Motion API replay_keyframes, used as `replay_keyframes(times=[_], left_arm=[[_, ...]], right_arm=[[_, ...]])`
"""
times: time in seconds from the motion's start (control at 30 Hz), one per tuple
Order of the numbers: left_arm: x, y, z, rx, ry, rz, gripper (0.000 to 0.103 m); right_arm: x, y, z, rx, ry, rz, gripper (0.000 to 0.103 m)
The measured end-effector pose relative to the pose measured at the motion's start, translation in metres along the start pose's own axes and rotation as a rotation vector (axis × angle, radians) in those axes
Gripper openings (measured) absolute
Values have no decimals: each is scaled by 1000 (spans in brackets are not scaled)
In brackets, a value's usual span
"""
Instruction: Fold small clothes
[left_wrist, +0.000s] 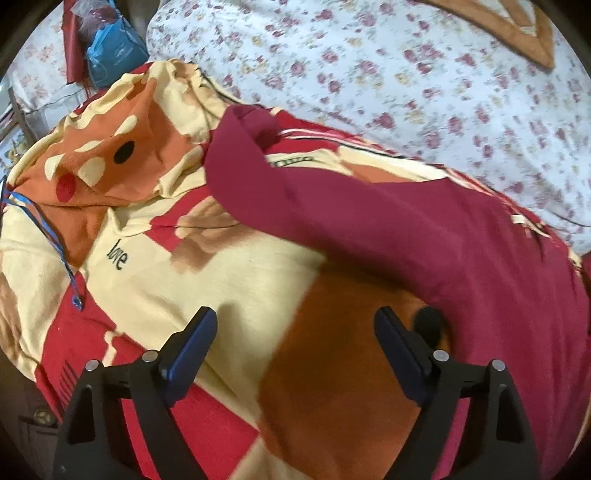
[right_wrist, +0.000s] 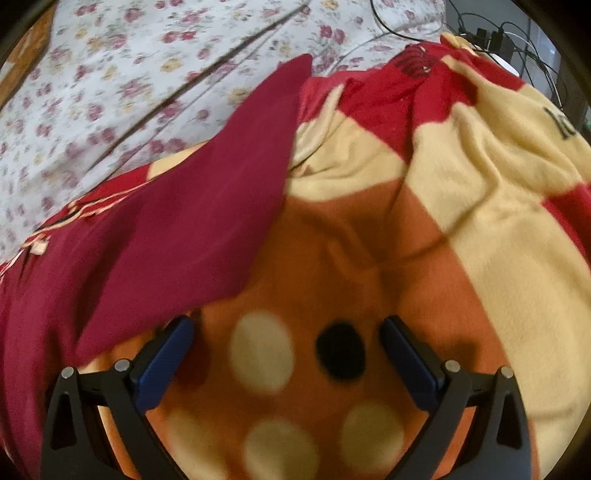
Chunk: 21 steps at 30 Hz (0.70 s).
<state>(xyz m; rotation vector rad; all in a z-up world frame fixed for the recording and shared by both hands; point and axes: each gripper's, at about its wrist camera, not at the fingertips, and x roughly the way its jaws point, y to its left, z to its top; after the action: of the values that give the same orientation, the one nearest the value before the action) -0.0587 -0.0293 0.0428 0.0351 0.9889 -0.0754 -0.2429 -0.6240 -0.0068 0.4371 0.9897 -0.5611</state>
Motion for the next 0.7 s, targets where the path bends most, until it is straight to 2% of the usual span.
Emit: replay_keyframes(times=[0.1,0.23,0.4,0.57,0.7], left_arm=[[-8,-9,1,28,-18,11,81],[-19,-20,0,49,-48,5,80],[-27,-34,-3,76,-67,-7,80],[-34,-43,-5,89,-77,-32,80],[-37,-47,-8,93,-81,-34,78]], right_arm=[[-24,17,-18,-39,3,53,103],[-61,54,-49,-70,37,223,103],[-99,121,-75,-160,46,331,103],[-117,179,-84,-224,31,418,103],[-123,212,-89,-268,21,424,103]])
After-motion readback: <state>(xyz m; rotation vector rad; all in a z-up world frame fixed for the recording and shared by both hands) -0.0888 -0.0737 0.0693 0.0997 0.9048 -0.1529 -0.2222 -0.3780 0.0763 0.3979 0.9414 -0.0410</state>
